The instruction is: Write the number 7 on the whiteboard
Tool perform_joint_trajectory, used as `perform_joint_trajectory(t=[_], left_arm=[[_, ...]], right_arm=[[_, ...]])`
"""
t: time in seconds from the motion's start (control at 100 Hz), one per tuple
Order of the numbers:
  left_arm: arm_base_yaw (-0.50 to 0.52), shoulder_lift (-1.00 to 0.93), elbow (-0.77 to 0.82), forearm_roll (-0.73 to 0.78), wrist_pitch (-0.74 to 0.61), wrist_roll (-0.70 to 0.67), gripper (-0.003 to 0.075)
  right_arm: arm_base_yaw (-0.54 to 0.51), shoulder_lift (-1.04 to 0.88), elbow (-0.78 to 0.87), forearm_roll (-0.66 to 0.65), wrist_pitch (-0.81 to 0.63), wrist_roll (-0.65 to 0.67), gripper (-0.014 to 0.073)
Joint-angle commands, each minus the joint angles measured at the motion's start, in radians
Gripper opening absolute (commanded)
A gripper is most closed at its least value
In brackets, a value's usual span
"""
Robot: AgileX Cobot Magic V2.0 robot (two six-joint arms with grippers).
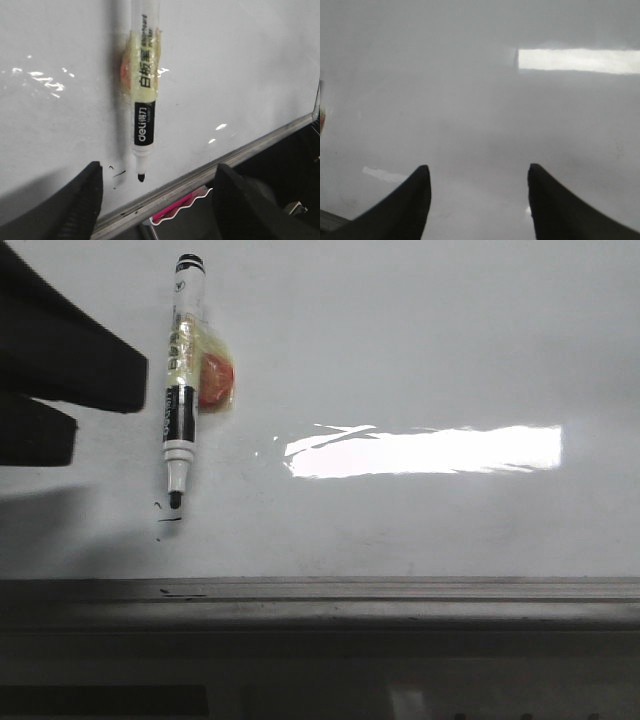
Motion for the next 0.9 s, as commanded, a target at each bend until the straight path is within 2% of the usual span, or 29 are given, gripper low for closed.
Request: perform_joint_trajectory(t=[0.0, 0.28, 0.41, 0.53, 0.6, 0.71, 0.89], left_arm=[[-0.051, 0.048, -0.040, -0.047, -0.135, 0.002, 0.0421], [-0.073, 0.163, -0.059, -0.051, -0.261, 0.002, 0.0420], [-0.071, 0.196, -0.059, -0.051, -0.277, 0.002, 0.0406], [-0.071, 0.218, -0.059, -0.053, -0.277, 0.002, 0.0298], [-0.071, 0.224, -0.059, -0.066, -0.277, 0.002, 0.0191], [-0.071, 0.224, -0.059, -0.067, -0.274, 0.002, -0.0018], [-0.071, 0.219, -0.059, -0.052, -0.247, 0.002, -0.0020]], right_arm=[[0.002, 0.018, -0.033, 0.007, -0.069, -0.010, 0.0386], [0.002, 0.018, -0.033, 0.007, -0.066, -0.010, 0.0386], [0.002, 0.018, -0.033, 0.007, -0.066, -0.010, 0.0386], [0.002, 0.018, -0.033, 0.008, -0.066, -0.010, 0.0386], [0.002, 0.018, -0.033, 0.008, -0.066, -0.010, 0.0386], [0.002, 0.018, -0.033, 0.013, -0.066, -0.010, 0.0386], [0.003, 0.018, -0.033, 0.017, -0.066, -0.010, 0.0386]])
